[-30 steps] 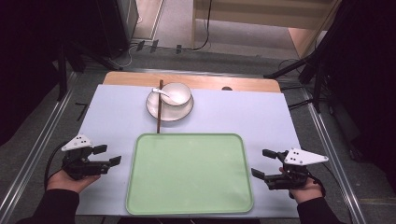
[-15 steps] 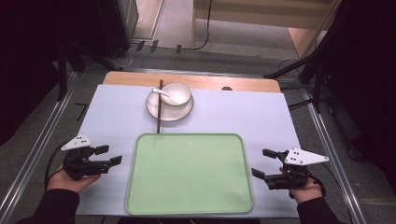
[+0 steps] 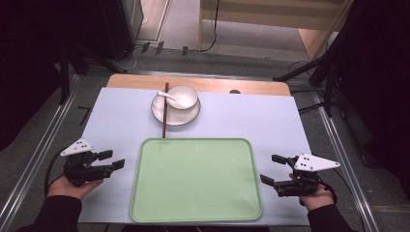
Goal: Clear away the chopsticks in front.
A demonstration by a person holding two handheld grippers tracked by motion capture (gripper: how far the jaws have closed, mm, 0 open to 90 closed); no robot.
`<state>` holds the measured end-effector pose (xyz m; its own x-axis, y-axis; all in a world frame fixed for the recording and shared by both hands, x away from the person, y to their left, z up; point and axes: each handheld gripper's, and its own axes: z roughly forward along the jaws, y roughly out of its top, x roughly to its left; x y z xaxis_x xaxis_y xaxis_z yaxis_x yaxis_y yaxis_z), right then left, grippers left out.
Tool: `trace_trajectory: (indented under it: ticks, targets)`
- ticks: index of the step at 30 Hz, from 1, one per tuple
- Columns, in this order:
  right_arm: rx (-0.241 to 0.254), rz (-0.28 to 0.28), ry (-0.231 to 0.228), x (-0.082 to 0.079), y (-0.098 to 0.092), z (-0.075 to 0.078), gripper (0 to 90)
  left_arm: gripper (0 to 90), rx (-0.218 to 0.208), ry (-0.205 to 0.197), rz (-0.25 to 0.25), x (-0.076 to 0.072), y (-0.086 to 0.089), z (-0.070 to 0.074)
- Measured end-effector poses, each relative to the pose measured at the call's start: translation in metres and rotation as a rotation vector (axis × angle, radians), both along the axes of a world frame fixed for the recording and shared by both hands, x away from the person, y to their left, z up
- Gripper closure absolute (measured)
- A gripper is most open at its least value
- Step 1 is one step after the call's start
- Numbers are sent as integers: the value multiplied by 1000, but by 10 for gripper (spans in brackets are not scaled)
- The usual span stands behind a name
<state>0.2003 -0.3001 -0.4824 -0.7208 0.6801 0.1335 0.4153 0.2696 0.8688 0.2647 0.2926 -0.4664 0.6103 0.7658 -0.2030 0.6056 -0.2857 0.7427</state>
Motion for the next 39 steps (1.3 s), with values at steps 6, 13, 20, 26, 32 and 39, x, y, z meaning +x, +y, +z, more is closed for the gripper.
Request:
trace_trajectory:
  ticks: [6,13,20,26,32,39]
  targets:
    - [-6,4,10,0,0,-1,171,330,-10,44,14,2,0,0]
    - [7,-1,-7,0,-1,1,171,330,-6,53,12,3,-3,-1]
    - [30,-30,-23,-1,-2,3,171,329,-17,46,25,12,-6,5]
    - [45,-38,-33,-2,-3,4,171,340,-33,63,25,23,-13,10]
    - [46,-43,-30,-2,-4,4,171,341,-7,66,20,40,-25,19]
    - [43,-35,-27,-1,-3,3,171,340,9,84,19,55,-34,29]
